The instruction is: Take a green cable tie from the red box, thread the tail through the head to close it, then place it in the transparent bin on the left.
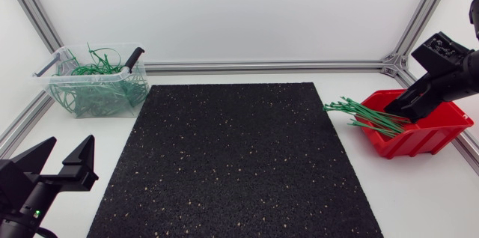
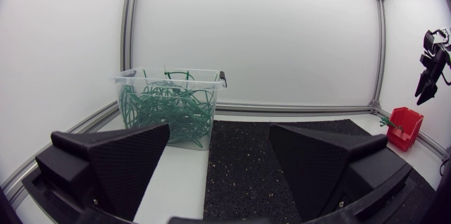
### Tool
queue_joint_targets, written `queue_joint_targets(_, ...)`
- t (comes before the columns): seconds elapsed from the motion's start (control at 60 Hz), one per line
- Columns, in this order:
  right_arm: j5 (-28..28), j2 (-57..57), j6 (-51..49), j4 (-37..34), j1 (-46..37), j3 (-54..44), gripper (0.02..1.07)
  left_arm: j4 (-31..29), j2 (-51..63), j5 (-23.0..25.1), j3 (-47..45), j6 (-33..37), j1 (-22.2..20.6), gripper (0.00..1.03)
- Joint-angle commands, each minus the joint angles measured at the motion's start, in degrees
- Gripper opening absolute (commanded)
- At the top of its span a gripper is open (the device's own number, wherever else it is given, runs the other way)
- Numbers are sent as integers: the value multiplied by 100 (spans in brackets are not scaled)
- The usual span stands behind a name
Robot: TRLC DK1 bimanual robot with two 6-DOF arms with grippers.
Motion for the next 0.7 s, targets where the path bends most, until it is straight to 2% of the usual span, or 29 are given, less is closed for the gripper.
queue_joint_targets(0.0,9,61,-752,-216,23,242,92,-157,57,32,-215,111,-65,99)
queue_joint_targets(0.05,-61,17,-1007,-216,67,242,87,-157,57,32,-215,111,-65,99)
queue_joint_targets(0.183,-79,-132,-1833,65,129,-145,87,-157,74,32,-215,120,-74,99)
queue_joint_targets(0.433,-193,958,-2334,-102,49,259,87,-157,101,32,-224,146,-82,99)
queue_joint_targets(0.483,-272,1054,-2527,-66,41,259,83,-157,101,32,-215,146,-91,99)
queue_joint_targets(0.683,-325,1476,-3063,-58,23,312,78,-157,118,32,-224,155,-91,99)
